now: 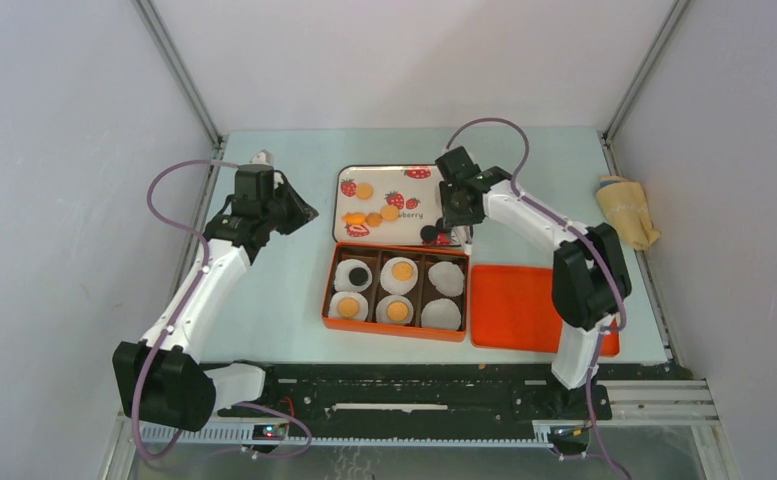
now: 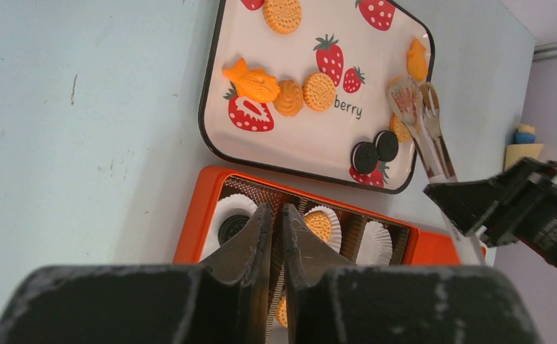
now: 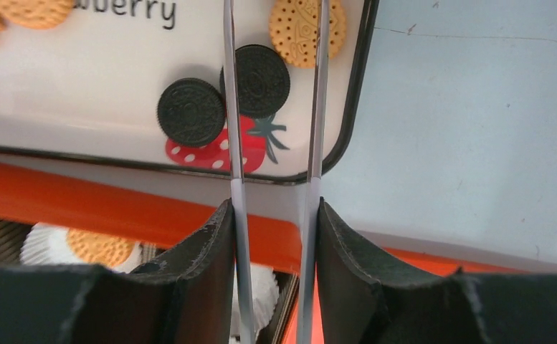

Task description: Pack the cookies

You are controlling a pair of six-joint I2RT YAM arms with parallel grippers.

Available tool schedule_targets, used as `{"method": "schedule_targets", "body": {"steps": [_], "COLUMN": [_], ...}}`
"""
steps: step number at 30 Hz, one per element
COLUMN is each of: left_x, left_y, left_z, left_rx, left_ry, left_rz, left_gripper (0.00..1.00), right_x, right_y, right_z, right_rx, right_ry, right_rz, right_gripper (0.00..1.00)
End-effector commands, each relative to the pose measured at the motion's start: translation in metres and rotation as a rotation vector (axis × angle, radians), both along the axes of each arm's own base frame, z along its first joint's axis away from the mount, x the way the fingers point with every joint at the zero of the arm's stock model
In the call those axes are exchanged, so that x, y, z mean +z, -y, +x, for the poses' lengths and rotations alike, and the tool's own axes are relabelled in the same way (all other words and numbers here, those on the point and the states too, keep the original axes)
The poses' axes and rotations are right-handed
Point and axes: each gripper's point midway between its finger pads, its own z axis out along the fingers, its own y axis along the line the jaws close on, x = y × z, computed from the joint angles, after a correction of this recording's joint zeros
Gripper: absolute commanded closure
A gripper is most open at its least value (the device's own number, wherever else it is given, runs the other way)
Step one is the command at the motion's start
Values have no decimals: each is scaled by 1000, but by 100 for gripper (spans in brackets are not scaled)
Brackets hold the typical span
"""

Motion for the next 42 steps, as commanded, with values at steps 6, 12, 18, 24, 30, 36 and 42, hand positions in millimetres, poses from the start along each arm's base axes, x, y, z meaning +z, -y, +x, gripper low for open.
{"method": "schedule_targets", "body": {"steps": [6, 12, 18, 24, 30, 36, 42], "left_x": [37, 36, 41, 50, 50, 50, 47], "left_y": [3, 5, 9, 15, 18, 15, 17], "left_z": [4, 3, 2, -1, -2, -2, -1], "left_rx": [-19, -24, -48, -61, -63, -52, -62], "left_ry": [101, 99, 120, 142, 140, 141, 130], "left_rz": [-11, -22, 1, 8, 4, 13, 11], "left_gripper": [85, 85, 85, 84, 84, 83, 83], "right_x": [109, 118, 93, 58, 44, 45, 47], "right_y": [-3, 7, 18, 17, 17, 12, 14], "right_z": [-54, -123, -197, -240, -242, -234, -234], "right_rx": [31, 71, 67, 51, 45, 59, 56], "right_ry": [201, 184, 104, 21, 15, 16, 18], "right_rz": [154, 126, 74, 83, 69, 84, 77], "right_gripper": [84, 84, 84, 83, 83, 83, 53]}}
